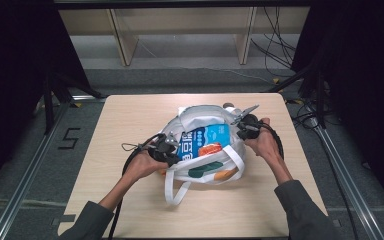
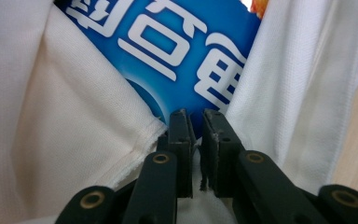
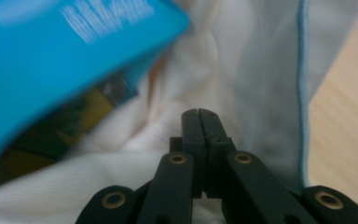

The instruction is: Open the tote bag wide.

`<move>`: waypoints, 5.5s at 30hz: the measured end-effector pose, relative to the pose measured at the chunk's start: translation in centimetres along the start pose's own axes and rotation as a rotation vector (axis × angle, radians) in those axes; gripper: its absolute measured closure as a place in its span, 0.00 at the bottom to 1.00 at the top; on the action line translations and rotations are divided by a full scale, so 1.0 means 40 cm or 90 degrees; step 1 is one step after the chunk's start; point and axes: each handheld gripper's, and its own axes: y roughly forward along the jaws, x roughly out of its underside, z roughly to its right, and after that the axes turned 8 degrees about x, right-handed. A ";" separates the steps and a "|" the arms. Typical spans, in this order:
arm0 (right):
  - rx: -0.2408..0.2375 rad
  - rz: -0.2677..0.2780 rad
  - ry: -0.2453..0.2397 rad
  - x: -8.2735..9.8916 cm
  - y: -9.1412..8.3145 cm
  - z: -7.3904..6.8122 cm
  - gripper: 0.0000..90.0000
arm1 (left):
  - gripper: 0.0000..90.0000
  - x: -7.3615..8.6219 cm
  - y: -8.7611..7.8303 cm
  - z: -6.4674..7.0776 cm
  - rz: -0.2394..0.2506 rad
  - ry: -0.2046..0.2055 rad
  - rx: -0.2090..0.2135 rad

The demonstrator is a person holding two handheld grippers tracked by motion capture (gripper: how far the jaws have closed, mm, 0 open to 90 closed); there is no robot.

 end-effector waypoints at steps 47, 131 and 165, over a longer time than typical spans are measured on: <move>-0.083 0.134 -0.061 0.130 -0.177 -0.180 1.00 | 0.84 0.027 -0.057 0.006 0.134 -0.055 0.000; -0.065 0.254 0.098 0.217 -0.284 -0.114 0.38 | 0.30 0.169 -0.191 0.077 0.281 -0.131 0.019; -0.070 0.252 0.140 0.327 -0.276 -0.156 0.34 | 0.29 0.266 -0.165 0.147 0.281 -0.125 0.036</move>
